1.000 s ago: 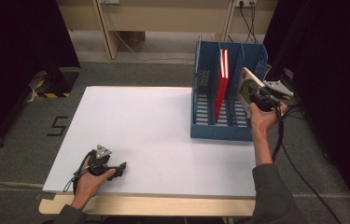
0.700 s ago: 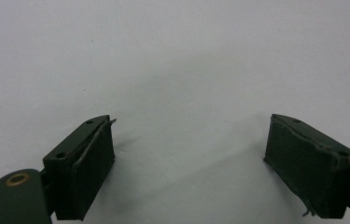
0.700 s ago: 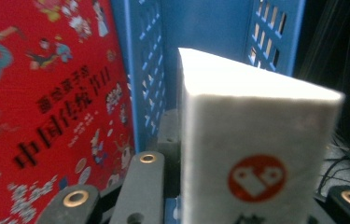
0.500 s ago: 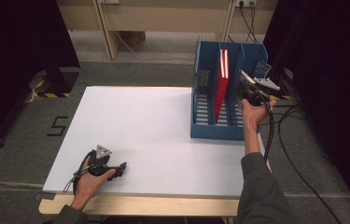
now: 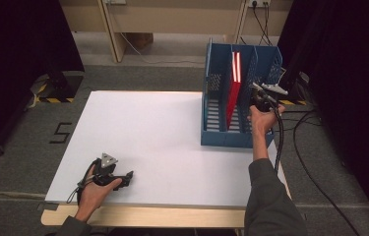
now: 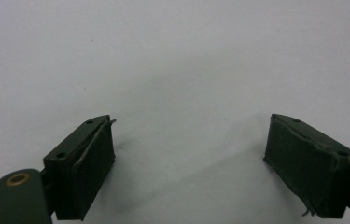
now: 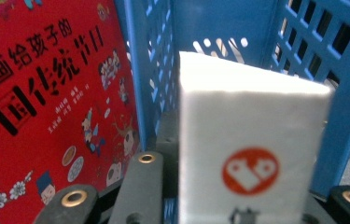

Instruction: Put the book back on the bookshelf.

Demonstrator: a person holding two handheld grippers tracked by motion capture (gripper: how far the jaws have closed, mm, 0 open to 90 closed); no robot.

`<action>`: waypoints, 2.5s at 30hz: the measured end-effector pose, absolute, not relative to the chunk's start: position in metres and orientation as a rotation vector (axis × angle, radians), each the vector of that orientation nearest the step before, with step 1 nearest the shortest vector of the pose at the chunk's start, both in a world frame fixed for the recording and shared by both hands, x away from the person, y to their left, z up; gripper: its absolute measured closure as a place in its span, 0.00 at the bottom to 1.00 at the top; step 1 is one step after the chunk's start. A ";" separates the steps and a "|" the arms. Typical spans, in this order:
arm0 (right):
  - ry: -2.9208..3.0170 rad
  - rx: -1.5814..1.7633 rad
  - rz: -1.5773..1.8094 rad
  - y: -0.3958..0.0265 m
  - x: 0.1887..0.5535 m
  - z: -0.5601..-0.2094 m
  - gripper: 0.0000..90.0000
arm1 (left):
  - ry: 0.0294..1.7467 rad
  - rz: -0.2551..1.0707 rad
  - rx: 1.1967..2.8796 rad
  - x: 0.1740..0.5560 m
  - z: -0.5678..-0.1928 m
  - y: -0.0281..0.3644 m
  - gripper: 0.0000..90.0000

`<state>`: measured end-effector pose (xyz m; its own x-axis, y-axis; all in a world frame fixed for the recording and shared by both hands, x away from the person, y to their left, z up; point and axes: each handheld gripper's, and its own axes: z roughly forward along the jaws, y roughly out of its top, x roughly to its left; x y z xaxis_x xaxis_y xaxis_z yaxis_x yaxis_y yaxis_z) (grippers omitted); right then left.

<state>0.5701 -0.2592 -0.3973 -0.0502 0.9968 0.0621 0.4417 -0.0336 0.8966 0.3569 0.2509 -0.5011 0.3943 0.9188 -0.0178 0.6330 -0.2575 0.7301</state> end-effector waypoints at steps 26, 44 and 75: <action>1.756 1.504 0.984 -0.271 0.540 -0.370 0.65 | 1.326 0.555 1.991 0.357 -0.501 0.251 0.16; 1.828 1.555 1.037 -0.279 0.522 -0.396 0.77 | 1.327 0.554 1.991 0.357 -0.501 0.251 0.16; 1.785 1.502 1.099 -0.275 0.505 -0.378 0.50 | 1.319 0.553 1.986 0.357 -0.502 0.252 0.16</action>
<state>0.5052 -0.2755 -0.3779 -0.2196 0.9715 0.0888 0.5172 0.0388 0.8550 0.3566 0.2517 -0.5020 0.3963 0.9179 -0.0205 0.6289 -0.2551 0.7344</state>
